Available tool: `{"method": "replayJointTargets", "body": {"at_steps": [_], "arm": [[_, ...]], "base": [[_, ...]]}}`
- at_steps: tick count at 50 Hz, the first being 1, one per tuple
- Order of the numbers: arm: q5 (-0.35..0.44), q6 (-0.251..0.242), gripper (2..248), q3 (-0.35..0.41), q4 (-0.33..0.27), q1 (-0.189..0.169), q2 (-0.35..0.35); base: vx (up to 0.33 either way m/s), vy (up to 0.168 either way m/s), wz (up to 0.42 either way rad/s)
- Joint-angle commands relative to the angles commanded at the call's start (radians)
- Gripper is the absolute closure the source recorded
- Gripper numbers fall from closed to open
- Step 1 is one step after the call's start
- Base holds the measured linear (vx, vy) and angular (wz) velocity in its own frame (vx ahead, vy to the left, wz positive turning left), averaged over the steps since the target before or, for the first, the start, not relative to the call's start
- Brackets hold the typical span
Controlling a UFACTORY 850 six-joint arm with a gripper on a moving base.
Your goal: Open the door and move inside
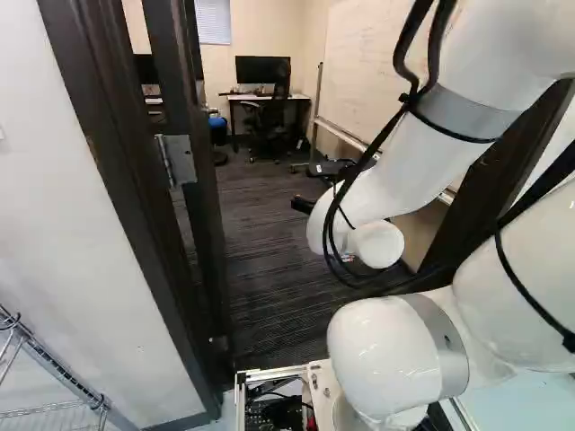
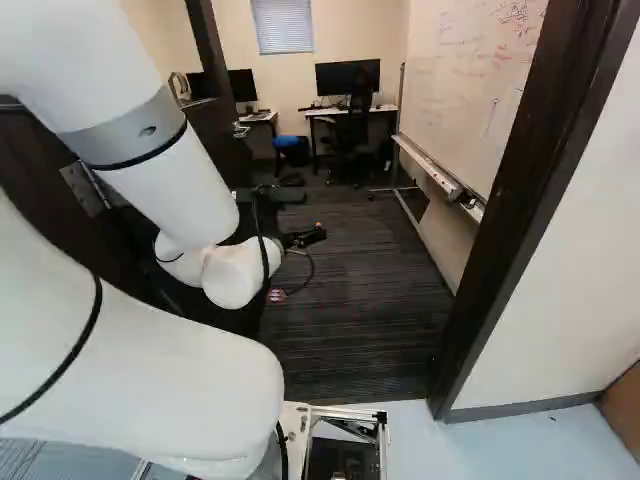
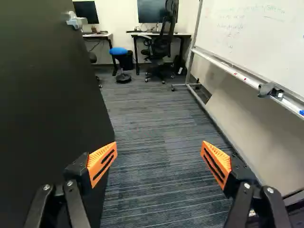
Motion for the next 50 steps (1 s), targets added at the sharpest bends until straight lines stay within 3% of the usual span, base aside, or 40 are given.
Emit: {"method": "replayJointTargets", "body": {"at_steps": [50], "arm": [[0.000, 0.000, 3, 0.000, 0.000, 0.000, 0.000]], "base": [[0.124, -0.026, -0.006]]}}
